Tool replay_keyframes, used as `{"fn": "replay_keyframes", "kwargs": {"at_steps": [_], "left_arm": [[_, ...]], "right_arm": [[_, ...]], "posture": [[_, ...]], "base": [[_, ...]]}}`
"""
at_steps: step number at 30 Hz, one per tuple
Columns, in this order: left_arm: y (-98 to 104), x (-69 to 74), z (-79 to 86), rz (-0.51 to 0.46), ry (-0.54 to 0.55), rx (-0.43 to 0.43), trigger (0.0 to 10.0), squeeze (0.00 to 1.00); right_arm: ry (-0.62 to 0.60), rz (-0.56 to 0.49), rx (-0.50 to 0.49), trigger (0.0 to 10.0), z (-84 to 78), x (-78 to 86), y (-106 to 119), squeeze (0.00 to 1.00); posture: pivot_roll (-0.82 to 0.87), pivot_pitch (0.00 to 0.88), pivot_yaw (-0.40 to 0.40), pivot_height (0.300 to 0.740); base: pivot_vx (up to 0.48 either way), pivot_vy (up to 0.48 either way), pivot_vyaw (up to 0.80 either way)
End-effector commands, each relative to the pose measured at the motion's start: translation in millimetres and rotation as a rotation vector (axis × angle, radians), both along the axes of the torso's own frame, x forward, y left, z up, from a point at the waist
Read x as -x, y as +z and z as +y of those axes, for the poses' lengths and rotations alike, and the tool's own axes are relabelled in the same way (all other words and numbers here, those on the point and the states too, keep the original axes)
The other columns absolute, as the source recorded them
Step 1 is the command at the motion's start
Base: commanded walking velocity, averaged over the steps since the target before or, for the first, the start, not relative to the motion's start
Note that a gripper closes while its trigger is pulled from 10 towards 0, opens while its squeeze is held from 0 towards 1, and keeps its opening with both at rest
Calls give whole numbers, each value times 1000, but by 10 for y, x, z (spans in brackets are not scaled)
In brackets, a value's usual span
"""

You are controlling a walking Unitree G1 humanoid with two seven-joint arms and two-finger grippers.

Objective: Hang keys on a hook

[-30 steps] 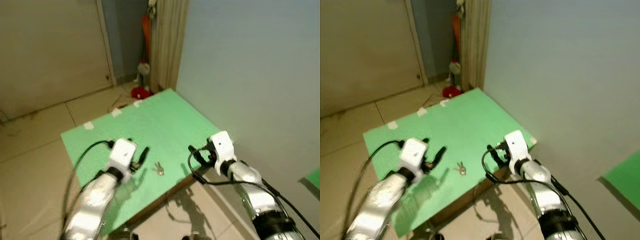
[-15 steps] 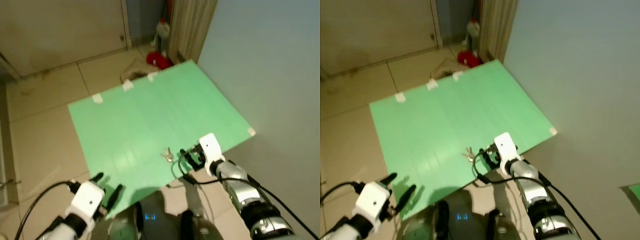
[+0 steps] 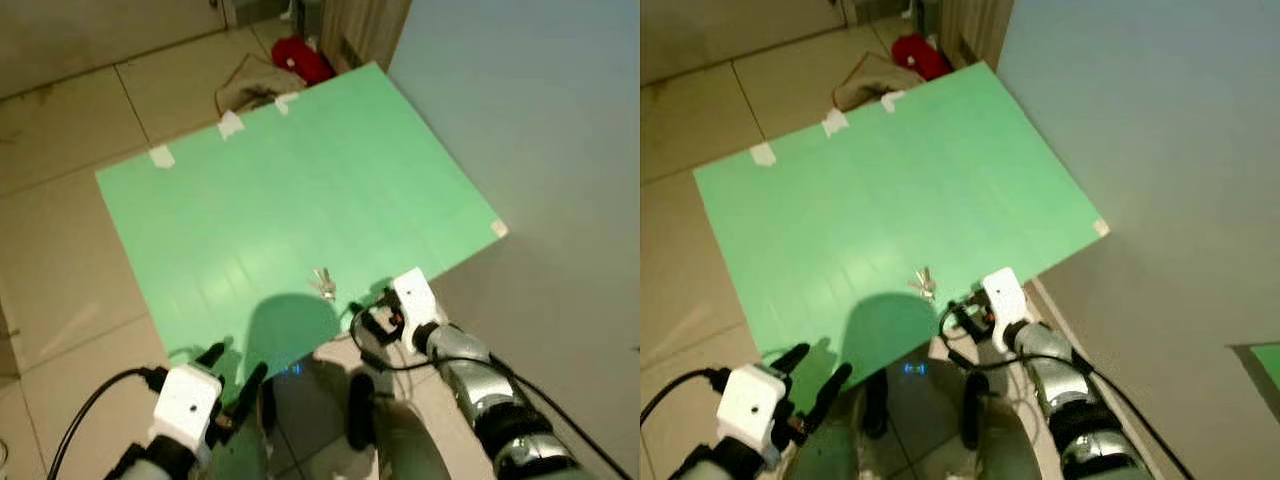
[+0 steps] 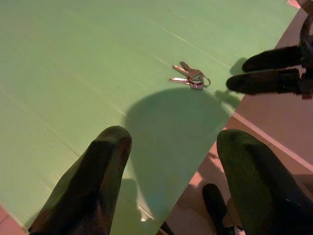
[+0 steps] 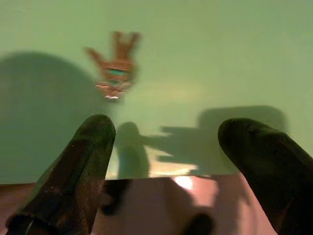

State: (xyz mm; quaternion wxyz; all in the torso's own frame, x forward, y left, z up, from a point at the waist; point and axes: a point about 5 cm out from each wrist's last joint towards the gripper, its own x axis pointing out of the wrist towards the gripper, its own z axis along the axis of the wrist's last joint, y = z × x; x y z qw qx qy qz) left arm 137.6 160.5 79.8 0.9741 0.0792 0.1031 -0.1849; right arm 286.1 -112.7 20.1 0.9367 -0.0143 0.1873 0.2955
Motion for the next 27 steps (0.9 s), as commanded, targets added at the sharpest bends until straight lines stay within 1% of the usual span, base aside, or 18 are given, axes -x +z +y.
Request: {"fn": "replay_keyframes", "kwargs": {"at_steps": [1, 5, 8, 11, 15, 18, 21, 27], "left_arm": [[-40, 68, -58, 39, -7, 4, 10000, 0], [-56, 69, -111, 47, -13, 6, 10000, 0], [-70, 65, -136, 52, -14, 9, 10000, 0], [-74, 59, -146, 53, -11, 10, 10000, 0], [-77, 66, -163, 53, -9, 13, 10000, 0], [-74, 75, -182, 53, -11, 16, 10000, 0], [-68, 91, -214, 54, -19, 18, 10000, 0], [-82, 124, -266, 58, -27, 14, 10000, 0]], "right_arm": [[-7, 44, -54, 10000, -32, 86, -49, 0], [17, 58, -110, 10000, 11, 128, -16, 0], [13, 51, -132, 10000, 6, 118, 27, 0], [9, 44, -121, 10000, 4, 100, 35, 0], [-9, 17, -76, 10000, 56, 55, 18, 0], [-15, 16, -65, 10000, 98, 38, 7, 0], [-27, 15, -83, 10000, 185, 3, 20, 0], [-22, 20, -115, 10000, 292, -26, 31, 0]], "posture": [[211, 426, -94, 740], [194, 424, -99, 740], [188, 423, -104, 740], [187, 426, -109, 740], [195, 429, -109, 740], [199, 433, -110, 740], [206, 437, -112, 740], [210, 442, -118, 740]], "base": [[0, 0, 0], [0, 0, 0], [0, 0, 0], [0, 0, 0], [0, 0, 0], [0, 0, 0], [0, 0, 0], [0, 0, 0]]}}
